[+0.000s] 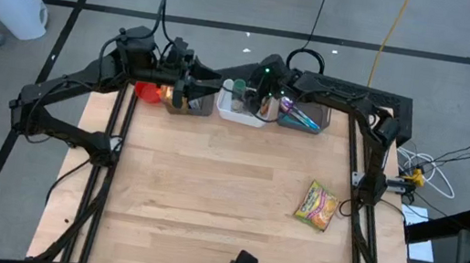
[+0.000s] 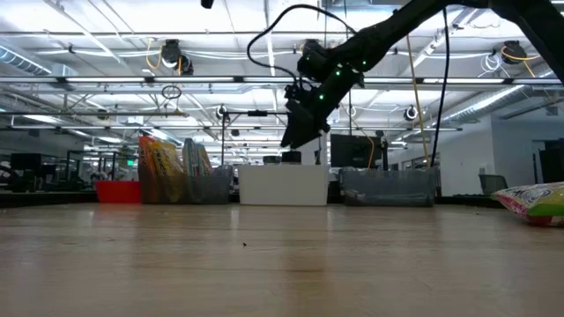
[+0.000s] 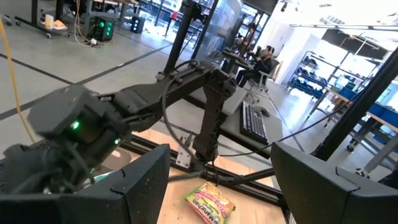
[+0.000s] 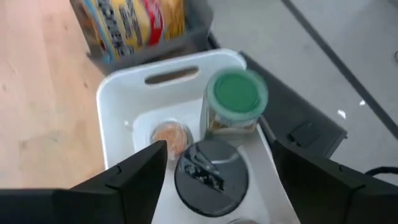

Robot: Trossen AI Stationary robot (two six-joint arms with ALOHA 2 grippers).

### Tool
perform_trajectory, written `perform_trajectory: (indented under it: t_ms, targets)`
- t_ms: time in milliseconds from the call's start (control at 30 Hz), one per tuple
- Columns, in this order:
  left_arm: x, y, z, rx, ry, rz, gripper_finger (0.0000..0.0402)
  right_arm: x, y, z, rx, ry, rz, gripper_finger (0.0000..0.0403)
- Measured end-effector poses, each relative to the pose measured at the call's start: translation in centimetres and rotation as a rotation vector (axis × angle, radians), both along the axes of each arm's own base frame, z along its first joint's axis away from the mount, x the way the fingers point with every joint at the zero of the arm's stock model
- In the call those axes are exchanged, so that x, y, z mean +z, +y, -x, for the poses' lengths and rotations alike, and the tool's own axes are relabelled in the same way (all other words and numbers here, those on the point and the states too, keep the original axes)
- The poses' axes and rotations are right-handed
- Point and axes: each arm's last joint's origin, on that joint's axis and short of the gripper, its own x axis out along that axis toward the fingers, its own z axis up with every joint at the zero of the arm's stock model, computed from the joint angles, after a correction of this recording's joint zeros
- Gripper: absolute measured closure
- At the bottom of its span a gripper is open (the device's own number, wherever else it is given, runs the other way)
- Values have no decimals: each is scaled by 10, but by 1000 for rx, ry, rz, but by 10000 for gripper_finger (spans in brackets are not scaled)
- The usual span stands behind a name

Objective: Pick & Place Food Item
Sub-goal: Put the purple seasoning bottle into the white bin

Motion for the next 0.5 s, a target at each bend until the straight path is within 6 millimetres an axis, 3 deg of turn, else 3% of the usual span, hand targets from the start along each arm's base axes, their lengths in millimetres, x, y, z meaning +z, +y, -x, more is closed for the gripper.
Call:
perform_trajectory:
  t_ms: [300,500]
  targets:
    - [-1,0,0,1,5,3,121,37,4,8,-59,-146,13,130]
    - [-1,0,0,1,6,4,121,32,5,10,-61,-105,-13,201]
